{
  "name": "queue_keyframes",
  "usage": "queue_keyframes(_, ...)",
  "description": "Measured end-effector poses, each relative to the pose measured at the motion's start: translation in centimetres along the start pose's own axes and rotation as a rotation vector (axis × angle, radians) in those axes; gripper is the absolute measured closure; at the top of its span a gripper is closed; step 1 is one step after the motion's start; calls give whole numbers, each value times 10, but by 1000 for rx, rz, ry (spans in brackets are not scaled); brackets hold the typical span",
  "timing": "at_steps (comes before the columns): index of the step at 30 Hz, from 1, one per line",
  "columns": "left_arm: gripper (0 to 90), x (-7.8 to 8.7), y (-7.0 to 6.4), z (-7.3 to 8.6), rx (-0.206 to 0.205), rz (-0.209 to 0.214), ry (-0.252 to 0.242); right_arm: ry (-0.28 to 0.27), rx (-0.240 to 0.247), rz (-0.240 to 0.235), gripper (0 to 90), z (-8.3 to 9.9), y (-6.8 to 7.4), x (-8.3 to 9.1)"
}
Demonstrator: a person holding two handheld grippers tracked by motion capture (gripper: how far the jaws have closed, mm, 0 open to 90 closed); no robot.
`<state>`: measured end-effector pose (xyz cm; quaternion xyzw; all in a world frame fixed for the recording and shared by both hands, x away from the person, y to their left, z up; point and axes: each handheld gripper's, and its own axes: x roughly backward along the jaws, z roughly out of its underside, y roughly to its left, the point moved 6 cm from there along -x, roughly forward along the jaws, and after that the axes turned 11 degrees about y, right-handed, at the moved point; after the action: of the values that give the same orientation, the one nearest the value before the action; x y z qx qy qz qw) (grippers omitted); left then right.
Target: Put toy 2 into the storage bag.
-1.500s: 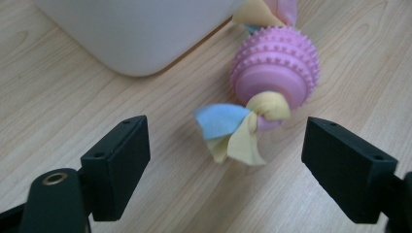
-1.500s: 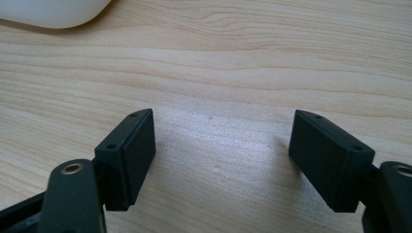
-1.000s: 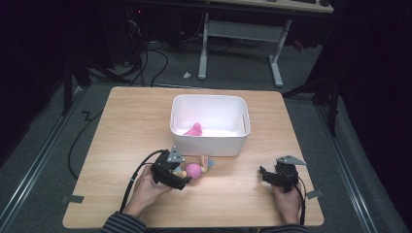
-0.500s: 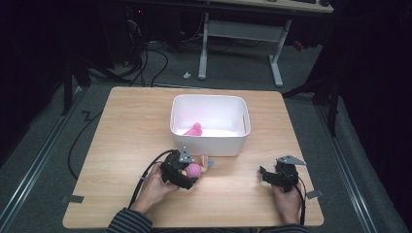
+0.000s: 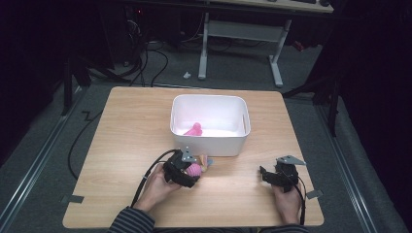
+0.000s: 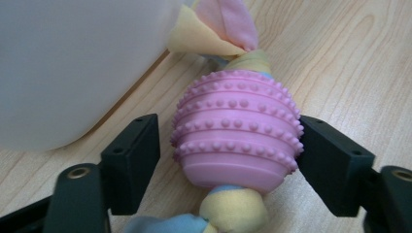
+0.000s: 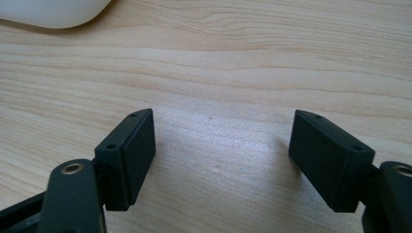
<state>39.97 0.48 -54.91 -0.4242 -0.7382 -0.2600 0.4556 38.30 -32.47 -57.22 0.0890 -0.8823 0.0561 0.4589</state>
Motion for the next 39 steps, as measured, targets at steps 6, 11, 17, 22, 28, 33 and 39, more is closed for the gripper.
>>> queue_keyframes(6,338,1,-2,1,-13,8,-2,0,0,0,253,0,0,0)
queue_keyframes(11,349,3,-4,3,-28,-2,-1,0,0,0,253,0,0,0)
queue_keyframes(17,357,7,-4,6,-26,10,3,0,0,0,253,0,0,0)
queue_keyframes(22,358,14,-3,10,-24,-3,-4,0,0,0,253,0,0,0)
queue_keyframes(28,359,25,-4,15,-26,8,-21,0,0,0,253,0,0,0)
queue_keyframes(33,359,35,-1,21,-12,18,-26,0,0,0,253,0,0,0)
queue_keyframes(39,359,48,5,26,30,12,-68,0,0,0,253,0,0,0)
